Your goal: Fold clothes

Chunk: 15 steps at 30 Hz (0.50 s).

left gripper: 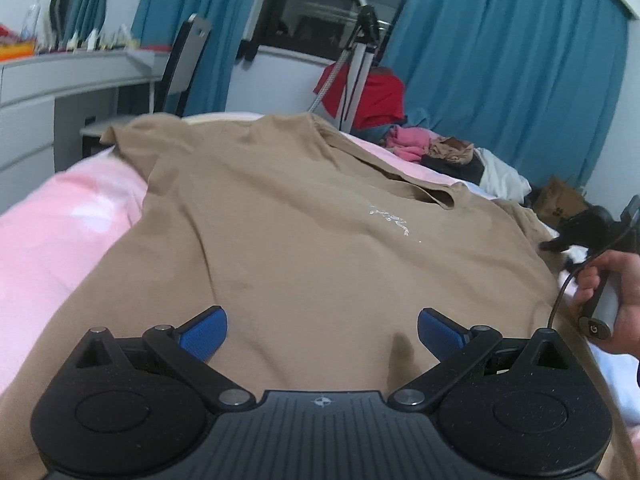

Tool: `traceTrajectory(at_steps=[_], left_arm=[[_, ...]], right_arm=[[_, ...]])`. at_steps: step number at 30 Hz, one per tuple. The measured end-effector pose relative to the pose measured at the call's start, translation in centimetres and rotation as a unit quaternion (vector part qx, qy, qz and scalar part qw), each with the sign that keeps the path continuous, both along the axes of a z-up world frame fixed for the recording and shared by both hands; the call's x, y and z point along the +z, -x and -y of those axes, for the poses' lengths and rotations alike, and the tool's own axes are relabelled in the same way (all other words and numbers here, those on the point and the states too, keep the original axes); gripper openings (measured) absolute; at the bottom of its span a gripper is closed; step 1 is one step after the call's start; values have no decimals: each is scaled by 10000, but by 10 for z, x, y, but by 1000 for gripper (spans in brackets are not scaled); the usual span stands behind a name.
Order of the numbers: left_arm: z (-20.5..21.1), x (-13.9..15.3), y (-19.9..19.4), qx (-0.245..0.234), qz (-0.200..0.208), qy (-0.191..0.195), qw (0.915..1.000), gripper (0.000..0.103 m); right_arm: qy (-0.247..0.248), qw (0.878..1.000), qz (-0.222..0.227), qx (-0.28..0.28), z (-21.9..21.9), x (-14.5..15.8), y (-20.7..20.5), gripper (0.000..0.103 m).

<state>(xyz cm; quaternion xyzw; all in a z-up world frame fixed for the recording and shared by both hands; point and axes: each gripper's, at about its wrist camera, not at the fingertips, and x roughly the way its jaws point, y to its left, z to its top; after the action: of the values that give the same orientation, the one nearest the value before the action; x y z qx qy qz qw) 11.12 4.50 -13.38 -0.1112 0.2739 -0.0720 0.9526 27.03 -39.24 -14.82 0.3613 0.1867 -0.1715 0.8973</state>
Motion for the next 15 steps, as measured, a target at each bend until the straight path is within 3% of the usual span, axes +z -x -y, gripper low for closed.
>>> traceTrajectory(at_steps=[1, 3, 5, 11, 15], left_arm=[[0, 0, -1, 14, 4, 21, 10000, 102], [0, -1, -1, 28, 6, 27, 10000, 102], [2, -1, -2, 30, -17, -23, 10000, 102], [3, -2, -1, 29, -35, -119, 9999, 102], [4, -3, 0, 22, -27, -179, 9998, 102]], right_arm=[[294, 9996, 32, -30, 0, 9, 0, 16], [783, 9967, 44, -190, 5, 26, 2, 5], [970, 9944, -16, -414, 17, 35, 4, 4], [515, 9982, 70, -289, 39, 22, 19, 5], [-69, 9993, 298, 217, 40, 8, 30, 5]])
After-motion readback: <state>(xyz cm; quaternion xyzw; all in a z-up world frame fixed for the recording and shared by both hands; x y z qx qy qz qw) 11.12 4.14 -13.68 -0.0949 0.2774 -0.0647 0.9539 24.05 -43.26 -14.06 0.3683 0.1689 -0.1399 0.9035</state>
